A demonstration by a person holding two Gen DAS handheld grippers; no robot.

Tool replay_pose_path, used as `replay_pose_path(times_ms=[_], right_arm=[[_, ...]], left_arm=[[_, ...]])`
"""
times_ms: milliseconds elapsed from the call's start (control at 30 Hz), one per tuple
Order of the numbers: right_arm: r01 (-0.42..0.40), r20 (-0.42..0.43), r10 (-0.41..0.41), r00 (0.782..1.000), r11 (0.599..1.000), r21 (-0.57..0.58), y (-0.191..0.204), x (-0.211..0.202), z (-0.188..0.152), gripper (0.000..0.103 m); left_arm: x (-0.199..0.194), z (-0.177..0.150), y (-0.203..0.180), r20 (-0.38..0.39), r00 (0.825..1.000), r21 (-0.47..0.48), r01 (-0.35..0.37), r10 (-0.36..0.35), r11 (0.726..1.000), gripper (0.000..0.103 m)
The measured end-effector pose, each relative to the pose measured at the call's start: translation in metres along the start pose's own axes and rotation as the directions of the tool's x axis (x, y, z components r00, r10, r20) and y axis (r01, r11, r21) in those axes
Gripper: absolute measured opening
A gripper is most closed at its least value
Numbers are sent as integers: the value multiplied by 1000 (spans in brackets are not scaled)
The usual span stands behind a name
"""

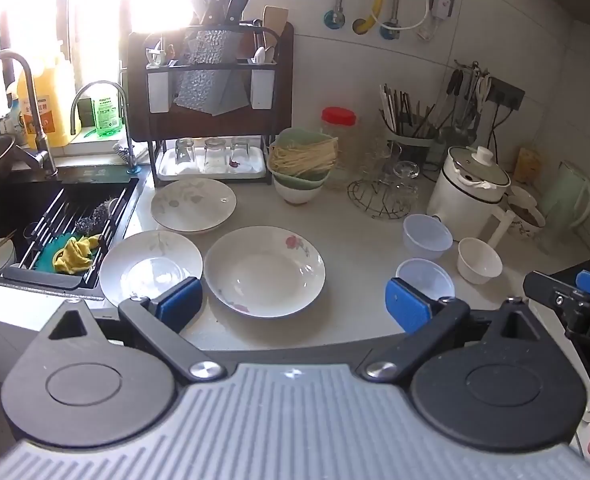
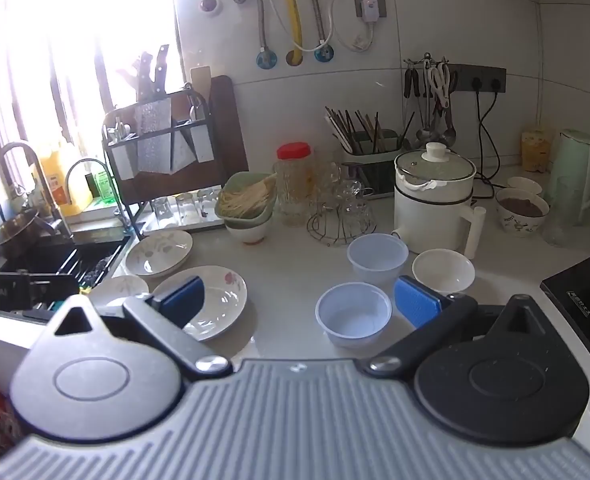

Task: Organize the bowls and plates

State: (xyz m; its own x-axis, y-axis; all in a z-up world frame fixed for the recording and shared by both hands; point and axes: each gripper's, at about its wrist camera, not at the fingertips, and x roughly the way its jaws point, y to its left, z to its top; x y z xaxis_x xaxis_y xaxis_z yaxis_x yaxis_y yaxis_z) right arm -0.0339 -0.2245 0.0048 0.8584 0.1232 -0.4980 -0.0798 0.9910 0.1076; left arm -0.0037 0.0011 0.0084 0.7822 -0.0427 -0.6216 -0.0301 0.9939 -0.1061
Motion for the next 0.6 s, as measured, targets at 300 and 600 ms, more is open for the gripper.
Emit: replay_pose_path(times_ms=[300, 600], right_arm=[[6, 1, -6, 1000, 1000, 17, -2, 1, -3, 103], [11, -1, -11, 1000, 1000, 28, -4, 3, -7, 103]], left_arm=[[-1, 0, -1, -1, 999, 15, -32, 32, 999, 100], [2, 1, 4, -10, 1000, -1, -30, 30, 1000, 100]])
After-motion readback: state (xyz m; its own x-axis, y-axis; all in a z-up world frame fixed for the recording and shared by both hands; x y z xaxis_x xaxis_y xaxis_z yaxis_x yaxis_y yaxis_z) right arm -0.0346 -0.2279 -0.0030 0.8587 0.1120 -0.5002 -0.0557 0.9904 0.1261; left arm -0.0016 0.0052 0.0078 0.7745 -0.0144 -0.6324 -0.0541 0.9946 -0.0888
